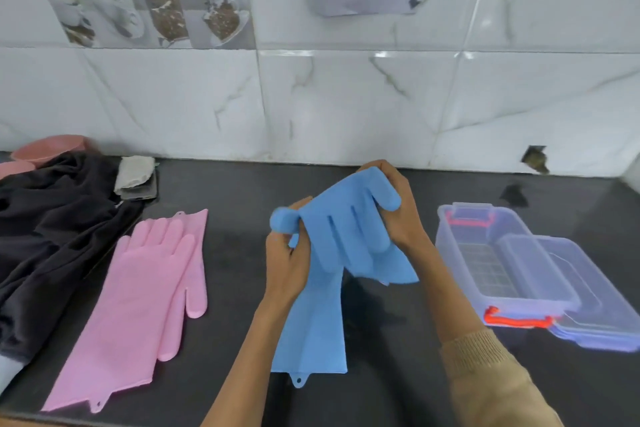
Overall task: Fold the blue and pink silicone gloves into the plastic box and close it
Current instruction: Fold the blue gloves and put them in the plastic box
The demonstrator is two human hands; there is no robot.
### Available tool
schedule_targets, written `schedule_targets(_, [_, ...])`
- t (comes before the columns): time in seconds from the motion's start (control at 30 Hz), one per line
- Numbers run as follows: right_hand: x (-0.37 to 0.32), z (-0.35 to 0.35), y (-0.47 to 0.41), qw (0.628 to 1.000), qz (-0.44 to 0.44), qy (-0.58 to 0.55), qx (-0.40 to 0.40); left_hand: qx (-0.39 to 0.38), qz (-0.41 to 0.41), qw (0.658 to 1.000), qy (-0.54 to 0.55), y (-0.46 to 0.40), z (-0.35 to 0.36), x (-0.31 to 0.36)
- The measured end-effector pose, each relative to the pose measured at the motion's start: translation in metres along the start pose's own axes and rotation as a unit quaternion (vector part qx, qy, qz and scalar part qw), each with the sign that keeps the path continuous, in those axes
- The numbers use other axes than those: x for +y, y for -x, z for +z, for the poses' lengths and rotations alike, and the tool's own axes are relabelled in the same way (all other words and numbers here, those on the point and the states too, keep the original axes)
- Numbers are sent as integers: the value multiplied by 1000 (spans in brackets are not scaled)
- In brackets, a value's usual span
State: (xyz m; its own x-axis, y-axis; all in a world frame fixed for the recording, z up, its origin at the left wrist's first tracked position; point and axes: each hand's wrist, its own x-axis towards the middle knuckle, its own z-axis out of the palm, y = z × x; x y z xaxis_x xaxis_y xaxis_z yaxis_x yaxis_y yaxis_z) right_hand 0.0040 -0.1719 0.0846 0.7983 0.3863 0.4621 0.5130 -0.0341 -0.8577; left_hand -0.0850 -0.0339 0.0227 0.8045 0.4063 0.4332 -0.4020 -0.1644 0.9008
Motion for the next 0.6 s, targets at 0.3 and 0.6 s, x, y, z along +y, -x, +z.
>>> schedule_targets(0.3, [59,-26,39,933,348,81,43,-11,-268,962,-50,-14,39,-14])
schedule_targets(0.6, [118,-32,75,894,397,190,86,-64,-303,938,-154,4,55,-64])
